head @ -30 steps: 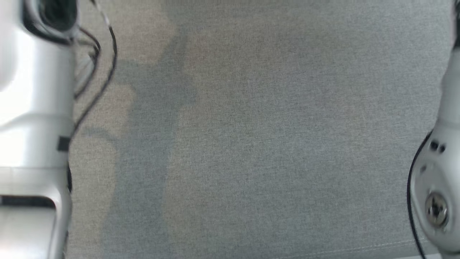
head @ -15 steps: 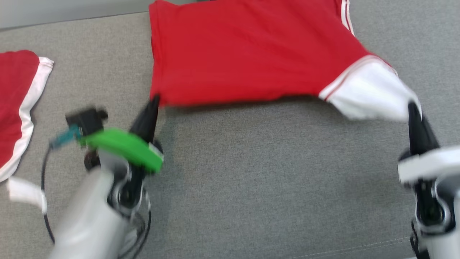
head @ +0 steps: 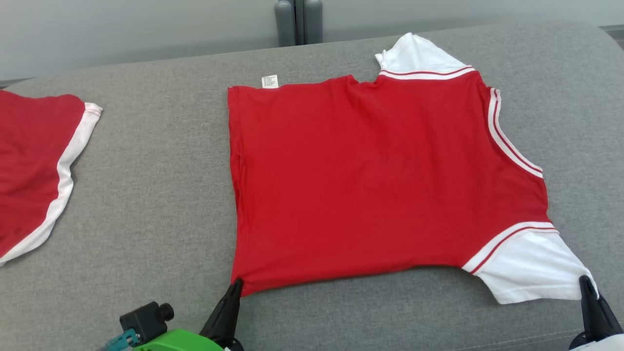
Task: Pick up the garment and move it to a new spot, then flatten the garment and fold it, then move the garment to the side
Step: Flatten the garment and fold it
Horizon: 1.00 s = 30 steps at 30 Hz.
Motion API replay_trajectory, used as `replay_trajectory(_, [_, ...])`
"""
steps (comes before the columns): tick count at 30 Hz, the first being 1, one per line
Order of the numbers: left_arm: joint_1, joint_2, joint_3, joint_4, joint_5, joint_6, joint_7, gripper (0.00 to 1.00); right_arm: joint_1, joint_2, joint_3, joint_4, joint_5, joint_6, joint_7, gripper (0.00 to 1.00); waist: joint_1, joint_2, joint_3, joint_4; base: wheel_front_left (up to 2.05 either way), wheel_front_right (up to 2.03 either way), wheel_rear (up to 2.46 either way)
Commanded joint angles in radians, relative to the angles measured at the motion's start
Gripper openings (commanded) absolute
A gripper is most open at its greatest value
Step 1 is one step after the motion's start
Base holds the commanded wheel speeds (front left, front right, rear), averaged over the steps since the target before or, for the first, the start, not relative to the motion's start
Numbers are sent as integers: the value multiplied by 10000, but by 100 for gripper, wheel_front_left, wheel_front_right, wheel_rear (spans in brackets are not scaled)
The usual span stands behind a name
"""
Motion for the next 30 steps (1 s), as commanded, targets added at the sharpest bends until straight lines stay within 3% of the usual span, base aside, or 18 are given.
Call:
replay_trajectory(1, [-13,69,16,-177,-63,193,149,0,-117,-1,-26,-29,-90,-11,57,0,1,0,108,107,0,0,0])
replay_trajectory(4, [-403,-177,120,-430,-609,564,768,0,-713,-140,20,31,-341,-10,300,0,1,0,221,145,0,0,0])
replay_trajectory(18, [-3457,-291,783,-238,-2129,2329,3617,0,-4357,-1404,379,810,-1620,-10,1981,0,1,0,839,418,0,0,0])
replay_trajectory(22, [-4385,-416,668,449,-2064,2559,4060,0,-5255,-1553,585,1328,-2072,-10,2181,0,1,0,1179,481,0,0,0])
replay_trajectory(27, [-5177,-467,457,1298,-1887,2479,4344,0,-6119,-1585,969,2093,-2579,-10,2122,0,1,0,1501,409,0,0,0])
replay_trajectory(28, [-5268,-487,444,1433,-1860,2443,4308,7,-6264,-1565,988,2276,-2752,-10,2029,0,1,0,1537,381,0,0,0])
replay_trajectory(29, [-5333,-527,439,1548,-1829,2372,4256,46,-6400,-1525,924,2435,-2954,-11,1890,41,1,0,1561,362,0,0,0])
replay_trajectory(30, [-5380,-560,475,1620,-1788,2344,4163,78,-6477,-1469,923,2550,-3050,-11,1808,100,1,0,1574,348,0,0,0])
